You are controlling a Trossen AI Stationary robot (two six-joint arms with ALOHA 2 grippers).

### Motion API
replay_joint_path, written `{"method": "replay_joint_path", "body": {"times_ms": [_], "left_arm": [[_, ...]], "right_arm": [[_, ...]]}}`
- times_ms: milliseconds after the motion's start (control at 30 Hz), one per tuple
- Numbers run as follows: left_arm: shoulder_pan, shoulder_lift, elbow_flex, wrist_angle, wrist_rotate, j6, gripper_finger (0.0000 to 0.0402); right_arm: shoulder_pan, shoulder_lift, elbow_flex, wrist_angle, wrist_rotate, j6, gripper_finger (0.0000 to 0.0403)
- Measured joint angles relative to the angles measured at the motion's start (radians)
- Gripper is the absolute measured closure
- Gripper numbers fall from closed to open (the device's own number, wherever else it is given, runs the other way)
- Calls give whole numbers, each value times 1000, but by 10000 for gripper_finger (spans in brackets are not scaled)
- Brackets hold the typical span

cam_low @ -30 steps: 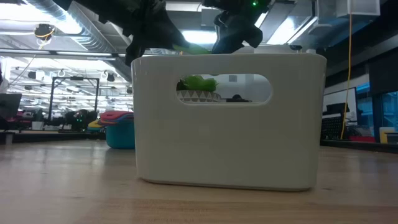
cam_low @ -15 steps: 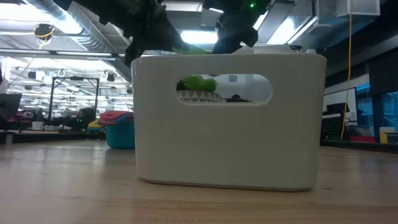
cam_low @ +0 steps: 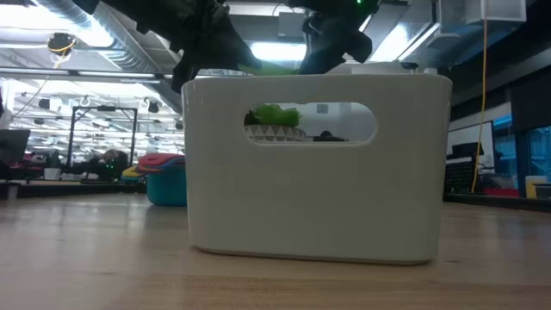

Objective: Nest measuring cups in basket
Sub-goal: Stack the green measuring cup on top of the pink measuring cup

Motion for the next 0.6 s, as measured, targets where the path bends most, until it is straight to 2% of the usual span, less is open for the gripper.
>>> {"method": "replay_joint_path", "body": {"times_ms": [367,600], "left_arm": [[0,0,0,-2,-7,-1,401],[1,0,0,-5,-15,-3,401]], "right_arm": [[-6,0,0,23,18,27,369],[-35,0,0,20,10,104,363]]}}
